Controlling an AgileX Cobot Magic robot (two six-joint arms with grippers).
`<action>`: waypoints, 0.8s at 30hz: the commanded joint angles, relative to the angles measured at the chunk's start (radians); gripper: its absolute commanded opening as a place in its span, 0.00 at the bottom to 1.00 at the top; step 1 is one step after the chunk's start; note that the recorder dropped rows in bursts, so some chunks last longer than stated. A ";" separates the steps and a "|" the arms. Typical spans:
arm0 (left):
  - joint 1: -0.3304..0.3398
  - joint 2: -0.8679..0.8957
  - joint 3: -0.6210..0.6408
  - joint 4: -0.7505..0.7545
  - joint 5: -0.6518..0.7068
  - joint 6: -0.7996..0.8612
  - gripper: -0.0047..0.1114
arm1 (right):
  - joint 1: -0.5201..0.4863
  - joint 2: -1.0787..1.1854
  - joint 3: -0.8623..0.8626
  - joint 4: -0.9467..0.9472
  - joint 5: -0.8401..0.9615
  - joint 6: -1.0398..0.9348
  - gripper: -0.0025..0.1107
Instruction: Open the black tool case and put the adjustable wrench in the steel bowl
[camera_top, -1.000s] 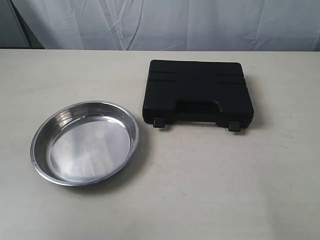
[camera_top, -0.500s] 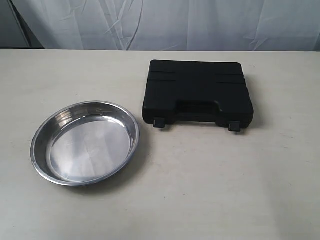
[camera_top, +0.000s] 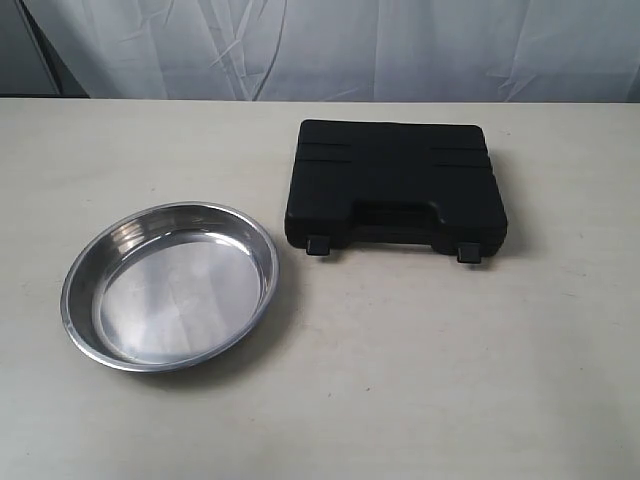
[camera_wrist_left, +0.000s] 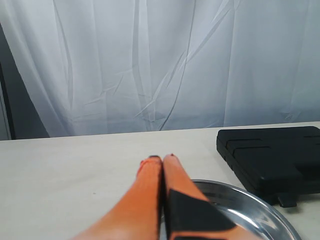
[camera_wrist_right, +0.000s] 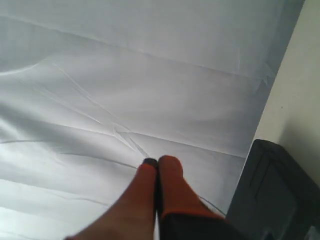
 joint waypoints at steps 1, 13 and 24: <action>-0.006 -0.005 0.004 -0.003 0.001 -0.001 0.04 | 0.003 -0.007 -0.044 0.008 -0.024 0.041 0.01; -0.006 -0.005 0.004 -0.003 0.001 -0.001 0.04 | 0.003 0.411 -0.533 -0.868 0.416 -0.127 0.01; -0.006 -0.005 0.004 -0.003 0.001 -0.001 0.04 | 0.090 1.377 -1.017 -0.893 0.942 -0.500 0.01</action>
